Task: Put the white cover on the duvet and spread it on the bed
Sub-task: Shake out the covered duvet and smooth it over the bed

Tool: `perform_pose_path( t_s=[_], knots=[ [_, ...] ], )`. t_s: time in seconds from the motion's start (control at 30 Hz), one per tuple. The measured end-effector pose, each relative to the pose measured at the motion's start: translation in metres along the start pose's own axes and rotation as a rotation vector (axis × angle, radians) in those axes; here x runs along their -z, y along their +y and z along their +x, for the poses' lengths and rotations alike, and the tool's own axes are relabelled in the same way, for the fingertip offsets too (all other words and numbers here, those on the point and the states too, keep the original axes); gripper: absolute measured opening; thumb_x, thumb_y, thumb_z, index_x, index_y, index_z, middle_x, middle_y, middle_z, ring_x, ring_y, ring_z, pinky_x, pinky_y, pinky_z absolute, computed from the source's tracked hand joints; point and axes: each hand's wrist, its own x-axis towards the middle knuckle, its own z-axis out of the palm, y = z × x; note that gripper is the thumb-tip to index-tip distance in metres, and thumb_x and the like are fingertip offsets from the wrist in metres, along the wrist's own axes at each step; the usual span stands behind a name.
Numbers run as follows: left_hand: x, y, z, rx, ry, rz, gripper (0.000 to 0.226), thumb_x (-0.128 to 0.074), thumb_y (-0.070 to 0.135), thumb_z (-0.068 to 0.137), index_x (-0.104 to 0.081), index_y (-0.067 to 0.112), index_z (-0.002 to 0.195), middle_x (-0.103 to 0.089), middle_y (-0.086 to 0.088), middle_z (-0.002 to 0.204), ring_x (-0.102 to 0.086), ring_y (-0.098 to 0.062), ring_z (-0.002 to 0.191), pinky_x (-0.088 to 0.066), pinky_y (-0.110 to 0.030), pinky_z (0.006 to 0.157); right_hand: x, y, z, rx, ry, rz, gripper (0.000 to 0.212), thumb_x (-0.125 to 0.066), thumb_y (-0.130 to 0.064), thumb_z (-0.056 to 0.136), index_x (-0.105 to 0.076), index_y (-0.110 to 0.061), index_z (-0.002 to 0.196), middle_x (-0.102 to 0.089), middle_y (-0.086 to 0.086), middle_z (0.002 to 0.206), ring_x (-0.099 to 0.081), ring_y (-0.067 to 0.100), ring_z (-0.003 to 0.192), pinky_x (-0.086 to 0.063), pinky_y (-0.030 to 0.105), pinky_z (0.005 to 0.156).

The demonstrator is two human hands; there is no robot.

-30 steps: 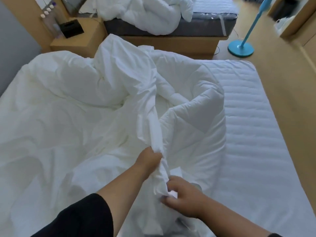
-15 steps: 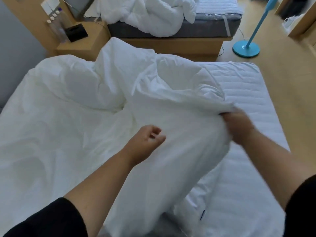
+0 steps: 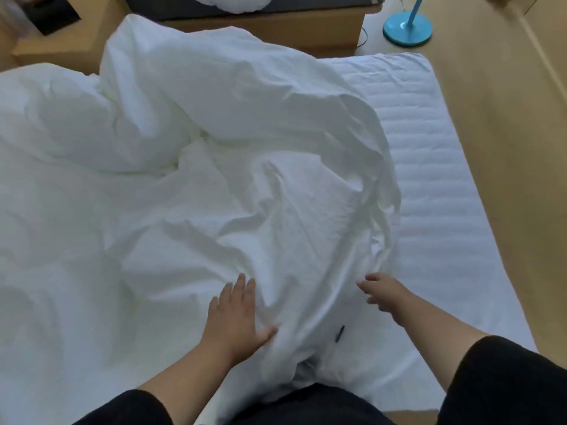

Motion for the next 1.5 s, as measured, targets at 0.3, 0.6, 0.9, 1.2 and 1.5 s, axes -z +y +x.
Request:
perform_pose_path(
  t_s=[0.3,0.6,0.9,1.2,1.5],
  knots=[
    [-0.061,0.026,-0.002,-0.146,0.004,0.235,0.099,-0.054,0.038,0.092,0.025,0.032,0.152,0.033,-0.015,0.158,0.010,-0.058,0.143,-0.001,-0.073,0.111,-0.108,0.086,-0.022,-0.090,-0.269,-0.109,0.035,-0.059,-0.040,0.095,-0.061,-0.017,0.122,-0.063,0.003,0.111,-0.061,0.018,0.087,-0.042,0.026,0.066],
    [-0.025,-0.071,0.016,0.139,0.138,-0.608,0.035,-0.041,0.018,0.060,-0.063,0.010,0.085,-0.065,-0.010,0.083,-0.058,-0.031,0.078,-0.042,-0.034,0.066,-0.181,0.114,0.020,0.028,-0.062,0.662,0.109,-0.081,-0.059,0.070,-0.024,-0.025,0.157,-0.048,-0.005,0.149,-0.052,0.016,0.128,-0.042,0.034,0.108],
    [0.062,-0.148,-0.065,-0.019,-0.221,-1.550,0.079,-0.091,0.017,0.002,-0.080,0.002,0.078,-0.074,-0.019,0.082,-0.074,-0.033,0.072,-0.060,-0.037,0.055,-0.210,0.081,0.012,0.126,0.028,0.631,0.053,-0.064,-0.046,0.094,-0.045,-0.029,0.140,-0.045,-0.001,0.130,-0.047,0.023,0.118,-0.042,0.036,0.096],
    [0.044,-0.167,-0.078,0.071,-0.180,-1.470,0.074,-0.089,0.012,0.017,-0.077,-0.003,0.089,-0.073,-0.024,0.093,-0.073,-0.038,0.080,-0.061,-0.041,0.061,-0.255,0.052,0.022,-0.104,0.128,0.472,0.086,-0.043,-0.078,0.074,-0.044,-0.031,0.146,-0.036,0.019,0.149,-0.035,0.041,0.136,-0.028,0.051,0.116],
    [0.047,-0.188,-0.074,0.349,0.349,-1.146,0.032,-0.039,-0.007,0.087,-0.066,0.005,0.100,-0.067,-0.011,0.089,-0.060,-0.026,0.077,-0.046,-0.035,0.072,-0.212,0.030,-0.017,0.336,-0.079,1.742,0.025,-0.046,-0.024,0.103,-0.069,-0.022,0.112,-0.068,0.005,0.115,-0.064,0.029,0.106,-0.050,0.044,0.101]
  ],
)
